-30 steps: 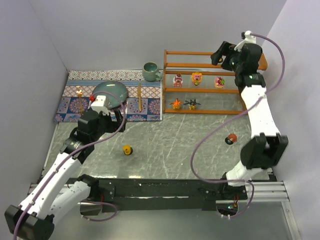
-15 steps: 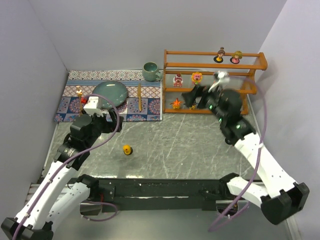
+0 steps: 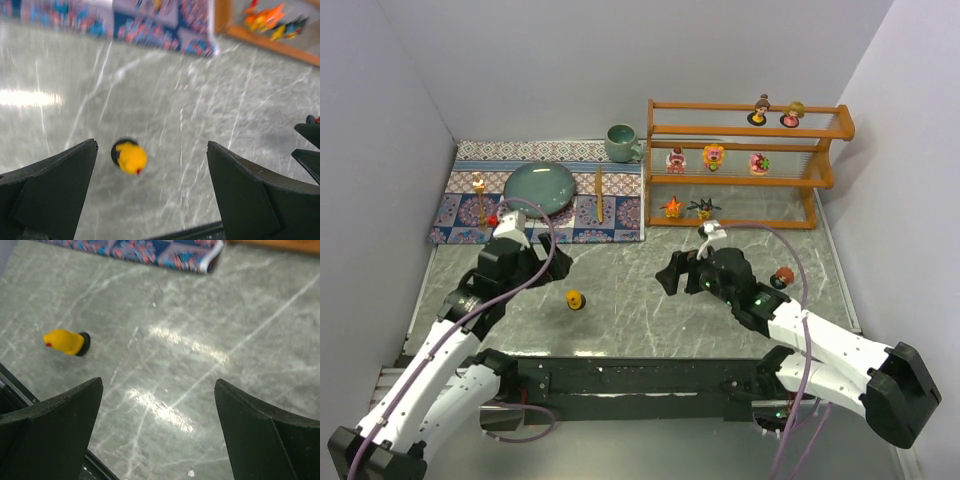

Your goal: Place and organize the plastic toys onto the shelf

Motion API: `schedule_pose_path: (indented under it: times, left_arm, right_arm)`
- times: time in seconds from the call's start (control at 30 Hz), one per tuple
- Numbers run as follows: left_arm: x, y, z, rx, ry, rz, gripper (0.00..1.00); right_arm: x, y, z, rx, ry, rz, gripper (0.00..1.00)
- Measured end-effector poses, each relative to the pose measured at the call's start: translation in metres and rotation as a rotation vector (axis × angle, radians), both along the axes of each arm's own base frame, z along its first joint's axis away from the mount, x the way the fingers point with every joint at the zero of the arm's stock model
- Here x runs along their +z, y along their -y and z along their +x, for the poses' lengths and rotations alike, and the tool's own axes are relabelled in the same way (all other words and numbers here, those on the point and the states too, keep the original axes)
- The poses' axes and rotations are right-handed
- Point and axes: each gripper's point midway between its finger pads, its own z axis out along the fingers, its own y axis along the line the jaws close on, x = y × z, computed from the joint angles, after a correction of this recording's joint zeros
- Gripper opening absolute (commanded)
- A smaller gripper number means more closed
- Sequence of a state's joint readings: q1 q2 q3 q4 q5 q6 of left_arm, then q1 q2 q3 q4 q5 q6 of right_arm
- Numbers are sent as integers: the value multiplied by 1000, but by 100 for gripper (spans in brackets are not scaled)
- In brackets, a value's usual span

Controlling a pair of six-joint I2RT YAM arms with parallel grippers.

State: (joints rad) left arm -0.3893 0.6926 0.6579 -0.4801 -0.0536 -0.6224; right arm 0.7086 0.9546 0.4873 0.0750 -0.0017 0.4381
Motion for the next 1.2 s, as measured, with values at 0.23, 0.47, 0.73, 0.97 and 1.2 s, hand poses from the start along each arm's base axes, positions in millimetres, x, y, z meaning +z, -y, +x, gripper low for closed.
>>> schedule_pose_path:
  times: [0.23,0.47,0.73,0.97,1.2]
  left_arm:
    - [-55,3,-22,75,-240,-53,97]
    - [-86,22,-36,74,-344,-147,97]
    - [-94,56,-47,-13,-360,-197,97]
    - [-106,63,-43,0,-371,-211,97]
    - [-109,65,-43,1,-362,-200,97]
  right_arm:
    - [-25,5,-10,-14,-33,20,100]
    - [-21,3,-9,-15,-3,60,100]
    - [-31,4,-11,-18,-19,62,100]
    - [-31,2,-11,-17,-16,68,100]
    - [-35,2,-10,-17,-24,62,100]
